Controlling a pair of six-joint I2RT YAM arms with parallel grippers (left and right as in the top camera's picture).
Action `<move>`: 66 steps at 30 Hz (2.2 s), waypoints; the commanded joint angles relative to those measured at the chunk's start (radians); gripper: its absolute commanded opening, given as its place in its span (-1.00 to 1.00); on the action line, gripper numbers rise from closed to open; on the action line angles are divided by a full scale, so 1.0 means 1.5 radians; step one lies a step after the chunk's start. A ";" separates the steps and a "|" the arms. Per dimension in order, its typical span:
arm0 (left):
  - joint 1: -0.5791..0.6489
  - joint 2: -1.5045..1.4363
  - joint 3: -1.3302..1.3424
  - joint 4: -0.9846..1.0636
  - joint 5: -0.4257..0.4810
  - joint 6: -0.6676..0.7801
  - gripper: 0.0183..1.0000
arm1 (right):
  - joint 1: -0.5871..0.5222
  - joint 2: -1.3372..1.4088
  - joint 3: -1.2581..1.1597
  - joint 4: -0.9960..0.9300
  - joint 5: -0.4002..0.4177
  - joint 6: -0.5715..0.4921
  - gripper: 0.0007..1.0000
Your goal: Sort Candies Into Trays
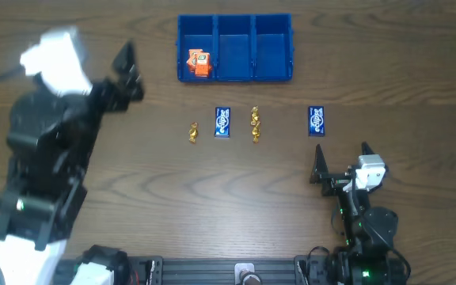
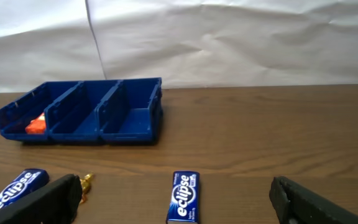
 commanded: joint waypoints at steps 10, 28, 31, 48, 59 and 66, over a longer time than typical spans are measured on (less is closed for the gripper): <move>0.168 -0.550 -0.625 0.236 0.132 0.112 1.00 | 0.002 -0.004 0.000 -0.005 -0.003 -0.008 1.00; 0.188 -0.615 -0.740 0.138 0.189 0.112 1.00 | 0.002 -0.004 0.000 -0.005 -0.003 -0.008 1.00; 0.188 -0.615 -0.740 0.138 0.189 0.112 1.00 | 0.002 -0.004 0.000 -0.005 -0.003 -0.008 1.00; 0.188 -0.615 -0.740 0.138 0.189 0.112 1.00 | 0.002 0.002 0.012 -0.009 -0.004 -0.008 1.00; 0.188 -0.615 -0.740 0.138 0.189 0.112 1.00 | -0.006 0.550 0.594 -0.396 -0.003 -0.011 1.00; 0.188 -0.614 -0.740 0.138 0.189 0.112 1.00 | -0.005 0.958 0.846 -0.644 -0.004 -0.010 1.00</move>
